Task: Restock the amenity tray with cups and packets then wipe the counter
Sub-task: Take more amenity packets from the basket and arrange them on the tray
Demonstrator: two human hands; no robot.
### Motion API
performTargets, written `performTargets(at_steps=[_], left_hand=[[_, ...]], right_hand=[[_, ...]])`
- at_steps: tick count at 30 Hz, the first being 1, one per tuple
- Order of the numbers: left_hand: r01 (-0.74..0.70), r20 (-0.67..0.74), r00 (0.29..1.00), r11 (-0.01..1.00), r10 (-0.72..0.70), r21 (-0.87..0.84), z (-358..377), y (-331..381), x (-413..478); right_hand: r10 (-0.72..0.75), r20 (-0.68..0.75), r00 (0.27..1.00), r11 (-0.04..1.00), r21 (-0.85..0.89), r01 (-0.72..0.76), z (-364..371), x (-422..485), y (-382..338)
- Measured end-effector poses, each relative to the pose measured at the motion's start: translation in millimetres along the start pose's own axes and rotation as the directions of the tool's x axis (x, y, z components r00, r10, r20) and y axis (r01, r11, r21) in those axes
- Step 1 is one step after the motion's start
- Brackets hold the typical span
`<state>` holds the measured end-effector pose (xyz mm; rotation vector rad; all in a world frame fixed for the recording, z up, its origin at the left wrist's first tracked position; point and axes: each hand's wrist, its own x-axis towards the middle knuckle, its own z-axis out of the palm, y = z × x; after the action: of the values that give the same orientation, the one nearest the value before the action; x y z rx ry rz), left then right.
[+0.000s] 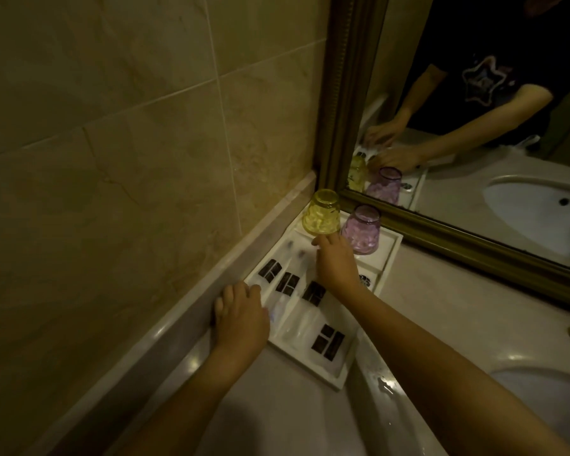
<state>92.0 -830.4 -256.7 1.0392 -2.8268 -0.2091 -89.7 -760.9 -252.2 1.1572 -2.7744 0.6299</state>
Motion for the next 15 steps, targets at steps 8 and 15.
performTargets(at_steps=[8,15], left_hand=[[-0.043,0.129,0.991,0.999,0.039,0.026,-18.9,1.9,5.4],[-0.179,0.131,0.973,0.980,0.189,-0.082,-49.4,46.9,13.9]], right_hand=[[0.214,0.027,0.976,0.942,0.258,-0.214,-19.8,-70.6,7.3],[0.234,0.123,0.964,0.958,0.137,-0.251,-65.2,-109.2,29.3]])
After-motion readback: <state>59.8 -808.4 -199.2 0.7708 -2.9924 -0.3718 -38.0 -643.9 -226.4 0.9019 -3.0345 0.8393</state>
